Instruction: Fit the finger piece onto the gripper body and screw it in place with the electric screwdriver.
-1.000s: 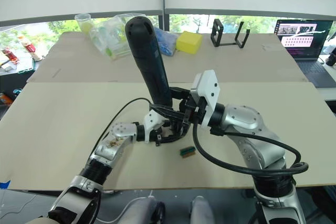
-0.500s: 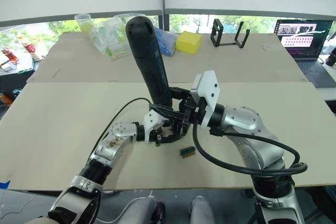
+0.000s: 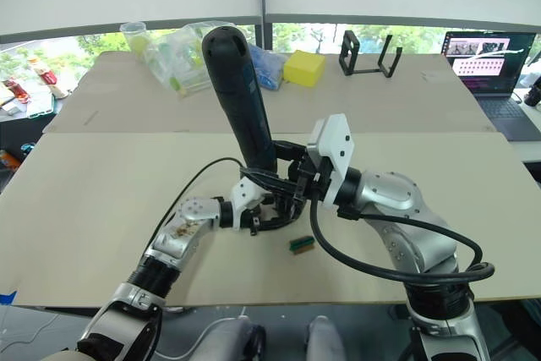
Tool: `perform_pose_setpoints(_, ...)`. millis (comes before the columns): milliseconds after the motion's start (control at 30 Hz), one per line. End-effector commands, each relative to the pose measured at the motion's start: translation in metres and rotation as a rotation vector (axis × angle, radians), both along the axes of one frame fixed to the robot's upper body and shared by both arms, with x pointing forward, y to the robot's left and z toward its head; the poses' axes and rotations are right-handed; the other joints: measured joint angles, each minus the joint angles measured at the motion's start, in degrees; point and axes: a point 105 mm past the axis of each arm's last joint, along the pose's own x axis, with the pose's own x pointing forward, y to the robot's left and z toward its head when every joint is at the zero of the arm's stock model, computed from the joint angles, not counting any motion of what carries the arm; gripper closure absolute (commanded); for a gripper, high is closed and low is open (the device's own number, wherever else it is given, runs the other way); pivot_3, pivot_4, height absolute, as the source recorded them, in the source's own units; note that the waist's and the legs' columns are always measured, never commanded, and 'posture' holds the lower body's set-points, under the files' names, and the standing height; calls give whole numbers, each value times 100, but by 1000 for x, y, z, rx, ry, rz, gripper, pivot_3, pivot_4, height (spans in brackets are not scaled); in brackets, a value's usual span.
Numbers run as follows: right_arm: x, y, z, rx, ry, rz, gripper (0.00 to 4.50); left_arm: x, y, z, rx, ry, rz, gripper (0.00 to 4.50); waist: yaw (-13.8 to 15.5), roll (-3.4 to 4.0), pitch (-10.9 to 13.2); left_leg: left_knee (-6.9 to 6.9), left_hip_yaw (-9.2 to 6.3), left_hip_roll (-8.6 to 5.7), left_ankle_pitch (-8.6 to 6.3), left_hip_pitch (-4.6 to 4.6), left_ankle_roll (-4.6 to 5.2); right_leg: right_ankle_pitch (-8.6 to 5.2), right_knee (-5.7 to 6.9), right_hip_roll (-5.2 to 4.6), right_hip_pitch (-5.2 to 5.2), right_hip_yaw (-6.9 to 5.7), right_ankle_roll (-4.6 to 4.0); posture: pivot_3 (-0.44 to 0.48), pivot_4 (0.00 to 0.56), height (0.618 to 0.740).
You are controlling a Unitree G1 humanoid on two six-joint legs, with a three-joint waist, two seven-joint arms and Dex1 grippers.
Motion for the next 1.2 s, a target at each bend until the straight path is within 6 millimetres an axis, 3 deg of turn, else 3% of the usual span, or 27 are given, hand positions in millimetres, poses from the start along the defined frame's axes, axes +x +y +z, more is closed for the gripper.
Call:
perform_pose_setpoints(33,-7,2,8,18,-47,20,2603,-3,-7,15,-43,-48,-33,2206,0,0,0,0,0,0,0,0,0,0,0,0,0,0,0,0,150,740)
perform_pose_setpoints(467,-6,1,10,9,-59,17,2603,-3,-8,16,-44,-50,-34,2206,1,0,0,0,0,0,0,0,0,0,0,0,-1,0,0,0,150,740)
perform_pose_setpoints(800,2,-7,-1,31,-41,-24,2603,-1,-7,17,-42,-54,-28,2206,3,0,0,0,0,0,0,0,0,0,0,1,1,0,0,0,150,740)
perform_pose_setpoints(1200,11,-17,-32,-75,66,-33,2603,2,-7,19,-43,-56,-25,2206,2,2,-1,0,-1,0,0,8,0,0,-1,1,8,0,0,0,150,740)
